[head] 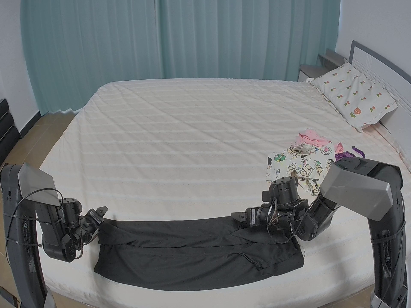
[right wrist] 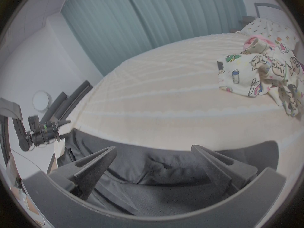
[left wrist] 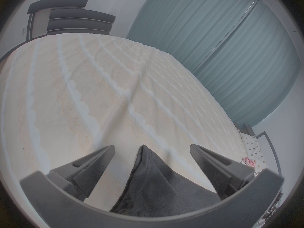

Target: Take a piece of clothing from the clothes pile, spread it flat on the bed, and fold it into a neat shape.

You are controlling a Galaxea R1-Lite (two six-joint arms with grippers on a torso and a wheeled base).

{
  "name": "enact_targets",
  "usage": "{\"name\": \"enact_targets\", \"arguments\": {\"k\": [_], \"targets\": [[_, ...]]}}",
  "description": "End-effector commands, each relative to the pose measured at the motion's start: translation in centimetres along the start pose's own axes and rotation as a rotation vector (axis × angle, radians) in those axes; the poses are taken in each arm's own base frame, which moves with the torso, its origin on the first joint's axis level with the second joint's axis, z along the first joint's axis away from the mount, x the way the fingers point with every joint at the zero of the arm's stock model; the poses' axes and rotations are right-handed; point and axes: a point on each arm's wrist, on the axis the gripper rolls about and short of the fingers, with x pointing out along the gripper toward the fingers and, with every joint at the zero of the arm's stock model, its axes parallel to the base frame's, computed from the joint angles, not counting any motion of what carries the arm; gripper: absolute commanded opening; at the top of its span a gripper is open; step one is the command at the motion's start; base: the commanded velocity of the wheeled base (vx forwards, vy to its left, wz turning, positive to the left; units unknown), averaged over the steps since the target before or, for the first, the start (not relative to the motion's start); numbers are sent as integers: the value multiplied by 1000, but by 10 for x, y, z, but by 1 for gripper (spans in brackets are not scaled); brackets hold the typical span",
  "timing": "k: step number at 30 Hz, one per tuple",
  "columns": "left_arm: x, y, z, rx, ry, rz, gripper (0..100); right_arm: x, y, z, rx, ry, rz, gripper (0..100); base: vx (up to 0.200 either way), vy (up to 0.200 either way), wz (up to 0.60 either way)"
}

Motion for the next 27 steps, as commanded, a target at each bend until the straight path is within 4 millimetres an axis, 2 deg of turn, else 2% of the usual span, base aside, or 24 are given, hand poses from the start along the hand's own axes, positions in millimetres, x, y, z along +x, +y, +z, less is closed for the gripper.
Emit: {"name": "enact_targets", "arguments": {"k": [1, 4, 11, 12, 22, 24, 27], "targets": [[0, 0, 0, 0, 1, 1, 100, 9, 5, -4, -41, 37, 8, 100, 0, 0, 0], [0, 0, 0, 0, 1, 1, 100, 15, 9, -15, -71, 82, 7, 100, 0, 0, 0], [0, 0, 0, 0, 1, 1, 100, 15, 9, -16, -78, 85, 5, 100, 0, 0, 0], [0, 0, 0, 0, 1, 1, 100, 16, 9, -16, -78, 86, 4, 0, 0, 0, 0], [0, 0, 0, 0, 2, 0, 100, 16, 11, -12, -83, 62, 2, 0, 0, 0, 0], [0, 0, 0, 0, 1, 1, 100, 17, 15, -2, -77, 19, 3, 0, 0, 0, 0], [0, 0, 0, 0, 1, 1, 100, 17, 18, 1, -82, 12, 10, 0, 0, 0, 0]]}}
